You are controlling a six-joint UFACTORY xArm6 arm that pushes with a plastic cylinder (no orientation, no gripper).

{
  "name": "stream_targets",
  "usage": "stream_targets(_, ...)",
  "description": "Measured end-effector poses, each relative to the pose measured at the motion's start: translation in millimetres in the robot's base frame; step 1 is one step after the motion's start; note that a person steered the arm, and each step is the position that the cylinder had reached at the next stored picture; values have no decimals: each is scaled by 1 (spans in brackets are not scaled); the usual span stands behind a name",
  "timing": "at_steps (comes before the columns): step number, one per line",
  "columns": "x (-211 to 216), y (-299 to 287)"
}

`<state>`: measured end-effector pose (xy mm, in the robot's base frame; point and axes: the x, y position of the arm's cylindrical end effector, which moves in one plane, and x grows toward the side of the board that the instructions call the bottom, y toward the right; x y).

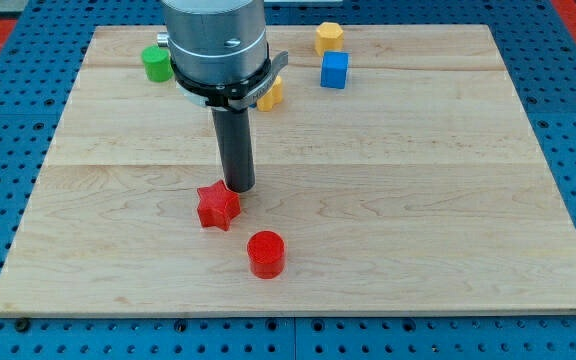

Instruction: Slide the red star close to the red circle

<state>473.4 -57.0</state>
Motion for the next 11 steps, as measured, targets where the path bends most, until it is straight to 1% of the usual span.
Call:
stream_targets(1,0,-5)
stream_targets(3,-22,-7)
stream_targets(4,-22,-10)
stream_targets(5,-3,-12)
stream_targets(6,25,-14)
stream_targets(7,47,-30)
stream_targets(9,49,-39)
stream_targets(10,41,-59)
stream_targets(11,43,-82)
